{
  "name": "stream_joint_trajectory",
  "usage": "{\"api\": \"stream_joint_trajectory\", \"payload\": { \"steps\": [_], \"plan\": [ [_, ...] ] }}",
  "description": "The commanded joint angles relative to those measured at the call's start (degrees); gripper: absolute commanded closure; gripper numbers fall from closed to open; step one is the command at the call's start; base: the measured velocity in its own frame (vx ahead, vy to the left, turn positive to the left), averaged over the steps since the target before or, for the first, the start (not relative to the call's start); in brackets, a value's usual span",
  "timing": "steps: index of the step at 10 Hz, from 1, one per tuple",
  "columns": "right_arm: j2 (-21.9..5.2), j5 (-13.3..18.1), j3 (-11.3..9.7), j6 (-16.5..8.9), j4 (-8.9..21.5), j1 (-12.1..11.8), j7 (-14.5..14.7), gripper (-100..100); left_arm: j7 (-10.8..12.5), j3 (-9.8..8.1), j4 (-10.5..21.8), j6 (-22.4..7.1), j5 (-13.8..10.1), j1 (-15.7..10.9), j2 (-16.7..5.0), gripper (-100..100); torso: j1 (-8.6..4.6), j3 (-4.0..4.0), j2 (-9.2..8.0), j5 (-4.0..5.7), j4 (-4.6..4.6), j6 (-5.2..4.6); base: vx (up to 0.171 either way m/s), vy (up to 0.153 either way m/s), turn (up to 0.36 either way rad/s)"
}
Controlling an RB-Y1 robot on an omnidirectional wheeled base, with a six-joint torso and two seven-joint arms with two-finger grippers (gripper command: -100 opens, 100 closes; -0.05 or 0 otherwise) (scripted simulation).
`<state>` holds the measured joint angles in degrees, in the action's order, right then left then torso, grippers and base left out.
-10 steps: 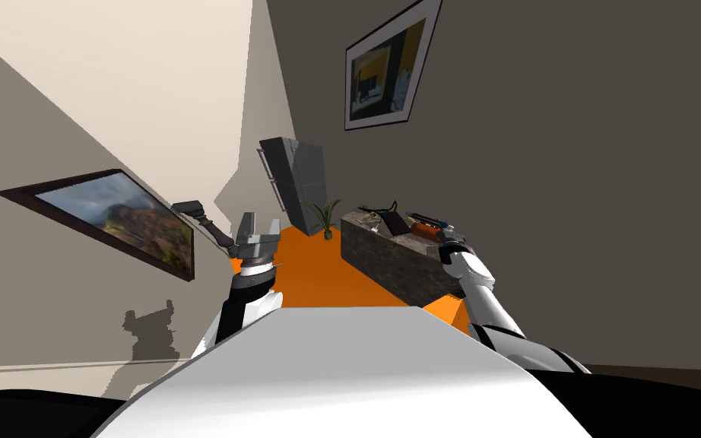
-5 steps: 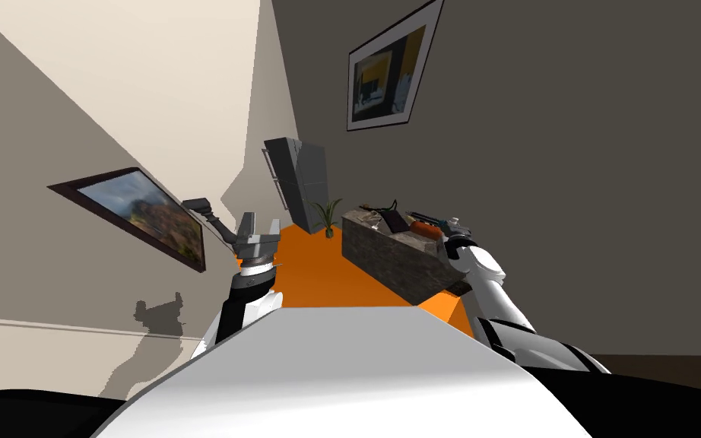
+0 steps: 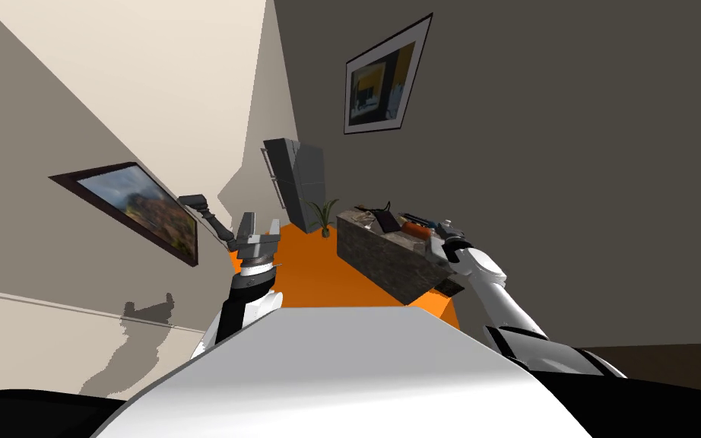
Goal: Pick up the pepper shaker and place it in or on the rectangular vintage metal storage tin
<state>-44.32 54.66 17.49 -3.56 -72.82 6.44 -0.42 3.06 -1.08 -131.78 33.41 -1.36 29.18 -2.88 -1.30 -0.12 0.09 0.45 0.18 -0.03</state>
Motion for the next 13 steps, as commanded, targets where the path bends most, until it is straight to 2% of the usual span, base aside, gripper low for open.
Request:
{"api": "stream_joint_trajectory", "payload": {
  "steps": [1, 2, 3, 6, 7, 8, 9, 13],
  "plan": [
    [-0.02, -0.86, -2.0, 0.89, 0.26, -1.21, -0.47, 100, 0.0, 0.0, 0.0, 0.0, 0.0, 0.0, 0.0, 0, 0.0, 0.0, 0.0, 0.0, 0.0, 0.0, -0.013, -0.273, 0.003],
    [-0.27, -1.35, -2.98, 0.94, 0.13, -1.86, -0.73, 100, 0.0, 0.0, 0.0, 0.0, 0.0, 0.0, 0.0, 0, -0.15, -0.02, -0.01, 0.05, 0.03, 0.01, -0.052, -0.255, 0.025],
    [-0.73, -2.23, -4.86, 0.99, -0.12, -3.11, -1.21, 100, 0.0, 0.0, 0.0, 0.0, 0.0, -0.01, 0.0, 0, -0.14, 0.04, -0.11, 0.06, 0.01, -0.03, -0.039, -0.244, 0.011],
    [-1.35, -3.68, -8.3, 0.86, -0.63, -5.47, -2.01, 100, 0.0, 0.0, 0.0, 0.0, 0.0, 0.0, 0.0, 0, 0.17, 0.01, -0.03, 0.0, 0.01, 0.0, -0.021, -0.181, 0.008],
    [-1.37, -3.79, -8.63, 0.82, -0.69, -5.7, -2.08, 100, 0.0, 0.01, 0.0, 0.0, 0.0, 0.0, 0.01, 0, 0.22, 0.0, -0.02, 0.0, 0.01, -0.02, 0.001, -0.138, -0.003],
    [-0.97, -3.27, -7.77, 1.67, 0.11, -5.1, -1.73, 100, 0.0, 0.01, 0.0, 0.0, 0.0, 0.0, 0.01, 0, 0.36, -0.01, 0.03, -0.07, -0.01, -0.01, 0.004, -0.058, 0.004],
    [-1.02, -3.33, -7.91, 1.56, 0.07, -5.17, -1.78, -100, 0.0, 0.01, 0.0, 0.0, 0.0, 0.0, 0.02, 0, 0.69, -0.01, 0.04, -0.15, -0.02, 0.01, 0.0, -0.014, 0.0],
    [-1.02, -3.33, -7.89, 1.57, 0.09, -5.18, -1.78, -100, 0.0, 0.02, 0.0, 0.0, 0.0, 0.0, 0.02, 0, 1.03, 0.0, 0.02, -0.24, -0.03, 0.02, 0.0, -0.001, 0.0]
  ]
}}
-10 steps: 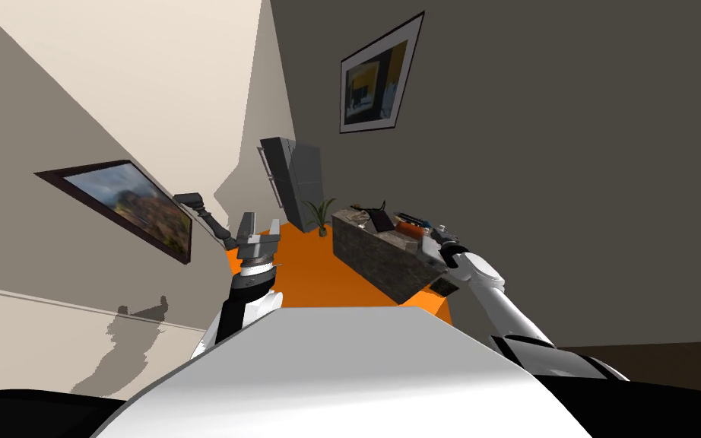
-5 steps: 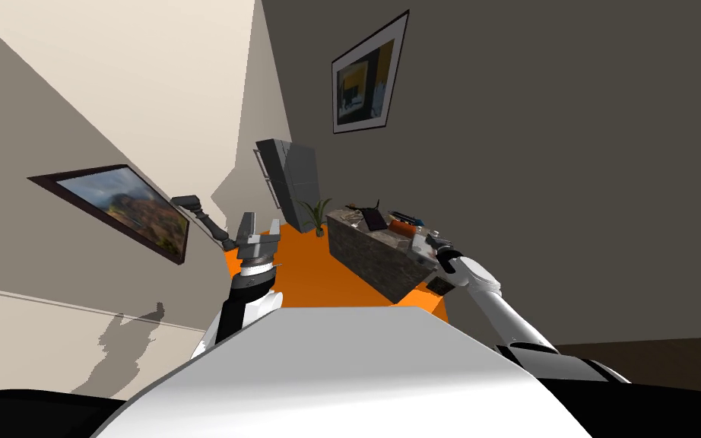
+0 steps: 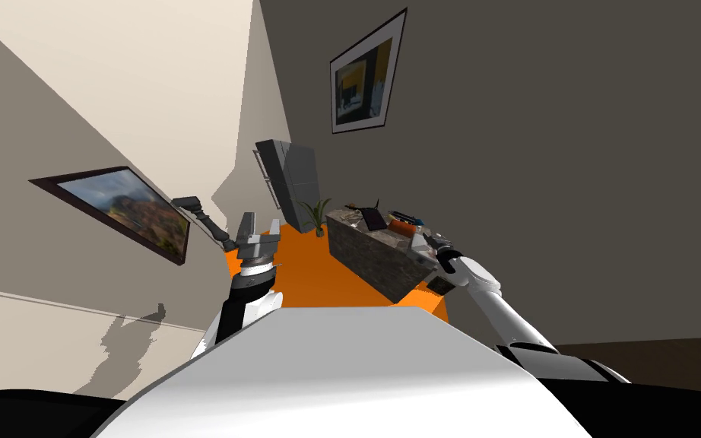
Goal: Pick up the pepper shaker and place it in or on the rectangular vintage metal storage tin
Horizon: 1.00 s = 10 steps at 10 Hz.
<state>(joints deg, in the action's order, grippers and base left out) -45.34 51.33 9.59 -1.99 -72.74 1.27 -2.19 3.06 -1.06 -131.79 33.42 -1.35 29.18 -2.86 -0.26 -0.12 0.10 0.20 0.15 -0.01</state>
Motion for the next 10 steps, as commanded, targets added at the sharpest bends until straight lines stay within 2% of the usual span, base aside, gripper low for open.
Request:
{"api": "stream_joint_trajectory", "payload": {
  "steps": [1, 2, 3, 6, 7, 8, 10],
  "plan": [
    [0.0, 0.0, 0.0, 0.0, 0.0, 0.0, 0.0, 0, 0.0, 0.0, 0.0, 0.0, 0.0, 0.0, 0.0, 0, 0.0, 0.0, 0.0, 0.0, 0.0, 0.0, 0.0, 0.0, 0.0],
    [-2.43, -2.86, 0.59, 2.86, 2.8, -2.86, 2.86, -100, 0.0, 0.0, 0.0, 0.0, 0.0, 0.0, 0.0, 0, 0.0, 0.0, 0.0, 0.0, 0.0, 0.0, 0.057, 0.066, 0.171],
    [-2.43, -3.34, 0.59, 4.35, 2.8, -3.45, 3.97, -100, 0.0, 0.01, 0.0, 0.0, 0.0, 0.0, 0.0, 0, 0.19, -0.09, 0.16, -0.01, 0.04, 0.04, 0.08, 0.081, 0.055],
    [-2.43, -8.33, 0.59, 4.35, 2.8, -4.15, 3.97, -100, 0.0, 0.0, 0.0, 0.0, 0.0, 0.0, 0.0, 0, 0.14, -0.13, 0.14, 0.1, 0.12, 0.13, 0.011, 0.016, -0.005],
    [-4.85, -10.06, 1.17, 7.28, 5.61, -6.84, 6.88, -100, 0.0, 0.0, 0.0, 0.0, 0.0, 0.0, 0.0, 0, 0.07, -0.1, 0.09, 0.11, 0.1, 0.12, 0.06, 0.061, 0.14],
    [-4.85, -12.09, 1.17, 8.29, 5.61, -8.29, 7.87, -100, 0.0, 0.01, 0.0, 0.0, 0.0, 0.0, 0.0, 0, 0.24, -0.17, 0.24, 0.08, 0.13, 0.13, 0.072, 0.064, 0.065],
    [-4.85, -15.49, 1.17, 8.7, 5.61, -8.29, 7.94, -100, 0.0, 0.0, 0.0, 0.0, 0.0, 0.0, 0.0, 0, 0.21, -0.19, 0.24, 0.08, 0.14, 0.13, 0.017, 0.023, 0.003]
  ]
}}
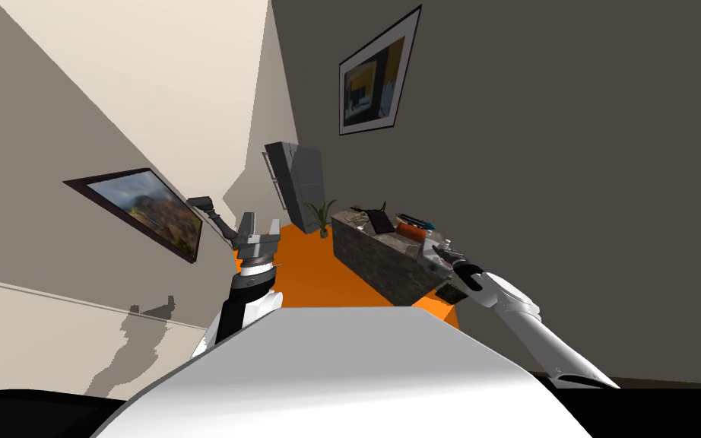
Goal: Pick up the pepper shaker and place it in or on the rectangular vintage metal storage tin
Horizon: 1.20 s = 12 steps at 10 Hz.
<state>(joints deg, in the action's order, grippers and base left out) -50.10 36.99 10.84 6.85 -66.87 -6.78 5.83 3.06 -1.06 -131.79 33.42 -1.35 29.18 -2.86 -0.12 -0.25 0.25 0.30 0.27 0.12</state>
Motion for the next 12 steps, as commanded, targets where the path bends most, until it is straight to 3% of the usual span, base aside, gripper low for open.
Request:
{"api": "stream_joint_trajectory", "payload": {
  "steps": [1, 2, 3, 6, 7, 8, 11, 12],
  "plan": [
    [-0.1, -2.31, -0.08, -0.14, -0.26, -0.24, -0.08, -100, 0.0, 0.0, 0.0, 0.0, 0.0, 0.0, 0.0, 0, 0.0, 0.0, 0.0, 0.0, 0.0, 0.0, -0.007, 0.0, -0.001],
    [-2.52, -4.31, 0.51, 2.81, 2.54, -3.05, 2.85, -100, 0.0, 0.0, 0.0, 0.0, 0.0, 0.0, 0.0, 0, -0.05, 0.03, -0.06, 0.01, -0.01, 0.0, 0.054, 0.063, 0.159],
    [-2.52, -6.31, 0.51, 3.86, 2.54, -4.38, 3.72, -100, 0.0, 0.01, 0.0, 0.0, 0.0, 0.0, 0.0, 0, 0.11, -0.03, 0.07, -0.02, 0.01, 0.01, 0.07, 0.07, 0.074],
    [-2.52, -10.64, 0.51, 4.21, 2.54, -4.38, 3.9, -100, 0.0, 0.0, 0.0, 0.0, 0.0, 0.0, 0.0, 0, 0.0, -0.01, 0.01, 0.0, 0.0, 0.01, 0.013, 0.015, -0.008],
    [-4.95, -12.75, 1.09, 7.14, 5.34, -7.17, 6.8, -100, 0.0, 0.0, 0.0, 0.0, 0.0, 0.0, 0.0, 0, -0.07, 0.03, -0.05, 0.01, -0.01, 0.01, 0.047, 0.064, 0.131],
    [-4.95, -14.49, 1.09, 8.56, 5.34, -8.53, 7.87, -100, 0.0, 0.01, 0.0, 0.0, 0.0, 0.0, 0.0, 0, 0.11, -0.02, 0.06, -0.02, 0.01, 0.0, 0.07, 0.073, 0.086],
    [-4.95, -18.97, 1.09, 8.56, 5.34, -8.53, 7.87, -100, 0.0, 0.0, 0.0, 0.0, 0.0, 0.0, 0.0, 0, -0.02, -0.02, 0.03, 0.0, 0.01, 0.01, 0.017, 0.01, -0.001],
    [-7.37, -21.06, 1.68, 11.42, 8.1, -11.49, 10.76, -100, 0.0, 0.0, 0.0, 0.0, 0.0, 0.0, 0.0, 0, -0.08, 0.02, -0.04, 0.02, -0.01, 0.01, 0.057, 0.049, 0.167]
  ]
}}
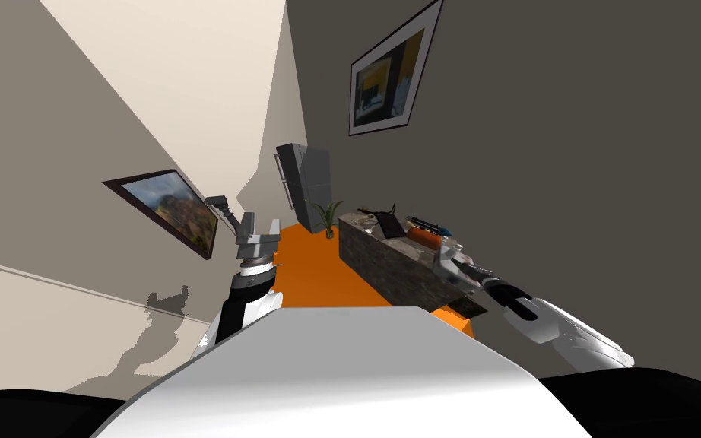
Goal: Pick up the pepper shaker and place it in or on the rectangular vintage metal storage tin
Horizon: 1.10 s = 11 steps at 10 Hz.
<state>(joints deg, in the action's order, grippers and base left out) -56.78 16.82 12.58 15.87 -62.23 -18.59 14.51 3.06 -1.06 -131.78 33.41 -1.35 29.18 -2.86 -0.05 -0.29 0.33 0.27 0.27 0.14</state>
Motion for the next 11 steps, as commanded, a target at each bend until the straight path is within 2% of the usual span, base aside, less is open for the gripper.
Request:
{"api": "stream_joint_trajectory", "payload": {
  "steps": [1, 2, 4, 5, 6, 9, 10, 11],
  "plan": [
    [-0.69, -2.86, -0.06, 2.86, 2.86, -0.87, 2.86, -100, 0.0, 0.0, 0.0, 0.0, 0.0, 0.0, 0.0, 0, 0.0, 0.0, 0.0, 0.0, 0.0, 0.0, 0.071, 0.066, 0.067],
    [-0.69, -4.7, -0.06, 3.89, 3.51, -0.87, 3.16, -100, 0.0, 0.0, 0.0, 0.0, 0.0, 0.01, 0.0, 0, 0.08, -0.05, 0.07, 0.0, 0.03, -0.01, 0.039, 0.04, -0.016],
    [-0.69, -7.13, -0.06, 3.89, 3.51, -0.87, 3.16, -100, 0.0, -0.01, 0.0, 0.0, 0.0, 0.0, 0.0, 0, -0.07, 0.02, -0.06, 0.02, 0.0, -0.01, 0.006, 0.007, -0.005],
    [-3.12, -9.32, 0.52, 6.76, 6.31, -3.67, 6.06, -100, 0.0, -0.01, 0.0, 0.0, 0.0, 0.0, 0.0, 0, -0.13, 0.06, -0.13, 0.04, -0.02, -0.01, 0.043, 0.052, 0.161],
    [-3.12, -11.18, 0.52, 8.24, 6.31, -5.01, 6.69, -100, 0.0, 0.0, 0.0, 0.0, 0.0, 0.0, 0.0, 0, 0.01, 0.01, -0.02, -0.01, 0.0, 0.01, 0.077, 0.064, 0.079],
    [-3.12, -15.46, 0.52, 8.24, 6.31, -5.01, 7.13, -100, 0.0, -0.01, 0.0, 0.0, 0.0, 0.0, 0.0, 0, -0.07, 0.02, -0.07, 0.02, 0.0, -0.01, 0.018, 0.015, -0.01],
    [-5.54, -17.6, 1.11, 11.3, 9.11, -7.76, 10.03, -100, 0.0, -0.01, 0.0, 0.0, 0.0, 0.0, 0.0, 0, -0.13, 0.07, -0.14, 0.04, -0.02, -0.01, 0.046, 0.049, 0.156],
    [-5.54, -18.98, 1.11, 12.59, 9.11, -7.23, 11.1, -100, 0.0, 0.0, 0.0, 0.0, 0.0, 0.0, 0.0, 0, -0.01, 0.0, 0.0, 0.01, 0.0, 0.03, 0.072, 0.064, 0.081]
  ]
}}
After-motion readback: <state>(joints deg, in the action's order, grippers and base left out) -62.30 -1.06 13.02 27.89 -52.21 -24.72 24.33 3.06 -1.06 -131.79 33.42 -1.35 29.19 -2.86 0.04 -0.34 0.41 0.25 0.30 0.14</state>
